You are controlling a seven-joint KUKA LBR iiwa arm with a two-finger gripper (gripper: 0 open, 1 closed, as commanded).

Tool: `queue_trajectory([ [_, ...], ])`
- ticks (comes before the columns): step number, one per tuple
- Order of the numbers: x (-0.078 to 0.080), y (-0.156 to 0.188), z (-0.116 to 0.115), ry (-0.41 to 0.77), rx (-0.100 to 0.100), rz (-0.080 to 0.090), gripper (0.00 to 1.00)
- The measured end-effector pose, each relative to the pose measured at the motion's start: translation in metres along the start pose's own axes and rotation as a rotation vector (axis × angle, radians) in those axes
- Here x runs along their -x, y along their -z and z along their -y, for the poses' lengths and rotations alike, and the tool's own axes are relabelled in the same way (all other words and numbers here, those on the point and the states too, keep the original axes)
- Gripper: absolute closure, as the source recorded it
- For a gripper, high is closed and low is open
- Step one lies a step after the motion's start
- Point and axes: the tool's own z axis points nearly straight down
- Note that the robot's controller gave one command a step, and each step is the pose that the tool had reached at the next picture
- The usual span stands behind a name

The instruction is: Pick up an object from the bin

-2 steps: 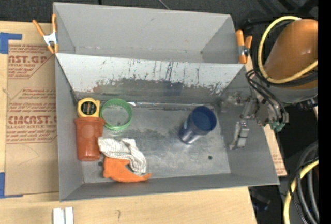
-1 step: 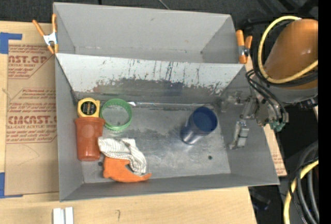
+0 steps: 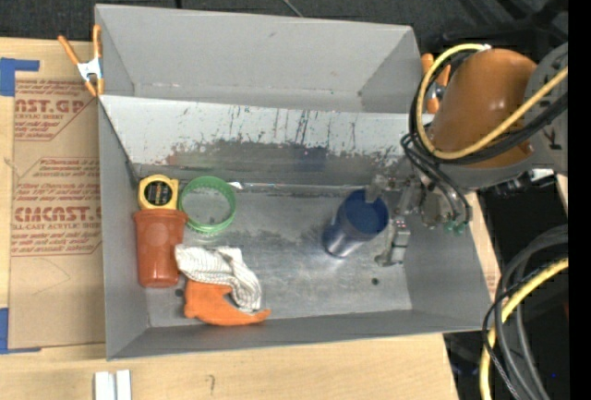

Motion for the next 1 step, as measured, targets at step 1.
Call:
queue_trajectory([
  [1,0.0217,-0.056,-0.005,-0.048,0.002,-0.006,0.0],
])
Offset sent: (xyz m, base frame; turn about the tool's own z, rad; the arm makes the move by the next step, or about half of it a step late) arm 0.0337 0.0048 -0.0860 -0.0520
